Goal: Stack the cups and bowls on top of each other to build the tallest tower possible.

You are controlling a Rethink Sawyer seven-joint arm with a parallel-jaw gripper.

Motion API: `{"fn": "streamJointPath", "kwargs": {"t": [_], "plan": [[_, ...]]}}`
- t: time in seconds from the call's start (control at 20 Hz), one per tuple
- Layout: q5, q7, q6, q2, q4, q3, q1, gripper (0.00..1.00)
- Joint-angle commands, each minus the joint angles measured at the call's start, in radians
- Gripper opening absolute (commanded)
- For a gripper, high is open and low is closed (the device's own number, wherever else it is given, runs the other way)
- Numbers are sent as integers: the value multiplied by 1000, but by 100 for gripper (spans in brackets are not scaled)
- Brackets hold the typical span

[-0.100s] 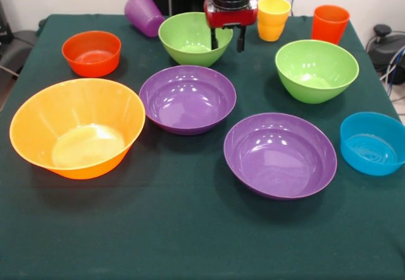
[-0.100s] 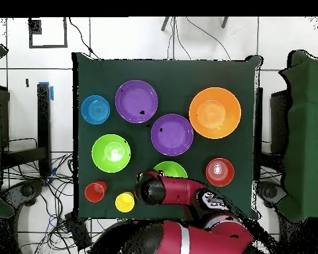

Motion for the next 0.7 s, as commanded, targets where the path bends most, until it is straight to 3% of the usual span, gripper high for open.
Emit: {"fn": "streamJointPath", "kwargs": {"t": [0.05, 0.65, 0.7], "plan": [[3, 117, 23, 43, -108, 44, 43, 0], [-10, 108, 17, 37, -128, 43, 51, 0], [10, 110, 63, 39, -129, 45, 46, 0]]}}
